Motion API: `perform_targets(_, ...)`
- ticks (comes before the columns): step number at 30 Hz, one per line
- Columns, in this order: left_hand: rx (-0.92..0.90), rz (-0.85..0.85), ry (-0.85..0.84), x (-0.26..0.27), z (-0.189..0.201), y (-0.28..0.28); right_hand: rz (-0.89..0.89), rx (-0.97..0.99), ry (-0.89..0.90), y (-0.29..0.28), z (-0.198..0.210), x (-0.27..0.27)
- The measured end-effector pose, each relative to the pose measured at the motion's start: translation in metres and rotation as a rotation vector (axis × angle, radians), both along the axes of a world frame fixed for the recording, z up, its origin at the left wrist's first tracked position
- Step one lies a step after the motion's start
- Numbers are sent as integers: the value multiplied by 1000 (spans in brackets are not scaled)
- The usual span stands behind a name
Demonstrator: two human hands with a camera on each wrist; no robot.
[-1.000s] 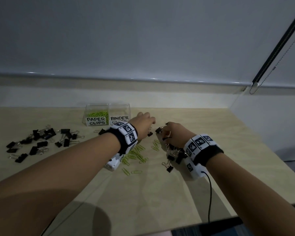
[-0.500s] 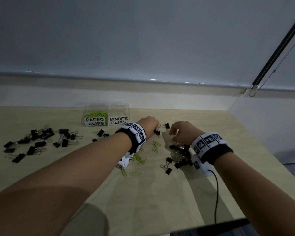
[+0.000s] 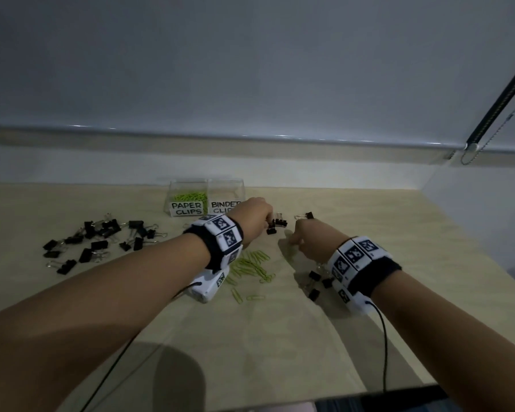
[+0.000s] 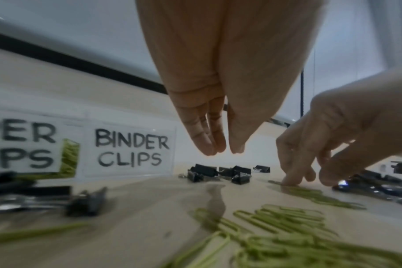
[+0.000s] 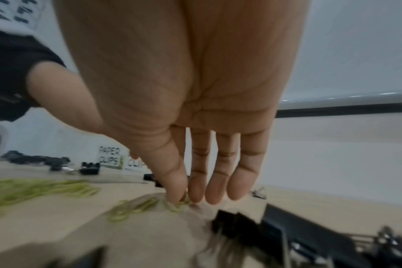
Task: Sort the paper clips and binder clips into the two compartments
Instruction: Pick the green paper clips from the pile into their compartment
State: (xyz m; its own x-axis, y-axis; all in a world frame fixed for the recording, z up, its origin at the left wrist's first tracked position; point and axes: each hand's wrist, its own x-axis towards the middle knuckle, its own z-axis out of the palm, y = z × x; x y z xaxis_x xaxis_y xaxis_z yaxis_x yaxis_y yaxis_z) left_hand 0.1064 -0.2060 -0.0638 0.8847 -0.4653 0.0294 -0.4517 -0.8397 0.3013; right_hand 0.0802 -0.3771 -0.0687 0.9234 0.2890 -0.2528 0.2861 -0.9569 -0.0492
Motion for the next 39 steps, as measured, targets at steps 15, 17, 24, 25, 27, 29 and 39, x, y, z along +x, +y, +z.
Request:
perform_targets(15, 164, -117, 193, -68, -11, 99, 198, 83, 82, 69, 3, -55)
perform_targets(17, 104, -72, 202, -73, -6, 112, 177, 113, 60, 62, 16, -55)
perform_targets(24, 182, 48, 237, -87, -12, 124, 27, -11, 181, 62, 11, -50)
perform_targets(25, 177, 40, 232, -85, -13, 118, 34, 24, 170, 69, 8, -48)
perform_targets(27, 165, 30, 235, -80, -12, 104, 64, 87, 131, 83, 8, -47)
perform_targets(29, 126, 34, 245, -76, -10, 93, 109, 120, 89, 94, 12, -46)
perform_targets(39, -37, 44, 224, -64, -11, 86, 71, 325, 29, 91, 4, -36)
